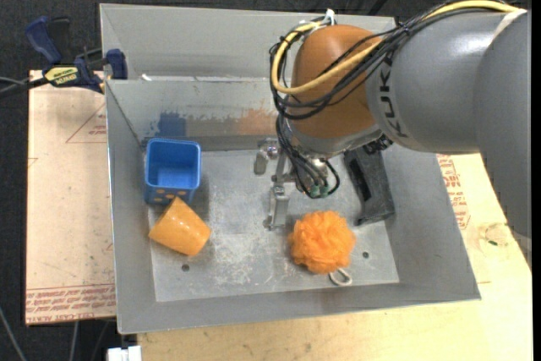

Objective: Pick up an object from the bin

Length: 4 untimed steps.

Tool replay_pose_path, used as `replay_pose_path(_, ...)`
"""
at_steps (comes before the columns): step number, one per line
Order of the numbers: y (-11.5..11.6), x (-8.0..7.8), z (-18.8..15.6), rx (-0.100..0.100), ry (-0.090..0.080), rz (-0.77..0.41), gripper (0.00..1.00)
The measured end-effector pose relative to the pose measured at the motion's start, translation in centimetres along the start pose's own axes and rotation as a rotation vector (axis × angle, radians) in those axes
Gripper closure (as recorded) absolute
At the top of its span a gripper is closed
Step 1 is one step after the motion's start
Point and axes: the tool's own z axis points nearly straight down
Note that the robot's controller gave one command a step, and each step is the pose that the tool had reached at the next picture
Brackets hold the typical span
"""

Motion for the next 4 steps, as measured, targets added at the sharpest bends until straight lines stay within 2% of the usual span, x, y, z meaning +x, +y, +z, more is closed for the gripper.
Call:
replay_pose_path(1, 0.0, 0.0, 0.0, 0.0, 0.0, 0.0, 0.0)
replay_pose_path(2, -2.6, 1.4, 4.2, -0.002, -0.006, -0.019, 0.0)
replay_pose_path(3, -8.2, 1.9, 5.1, -0.002, 0.003, -0.026, 0.0)
replay_pose_path(4, -12.5, 3.6, 7.2, -0.002, -0.008, -0.001, 0.0)
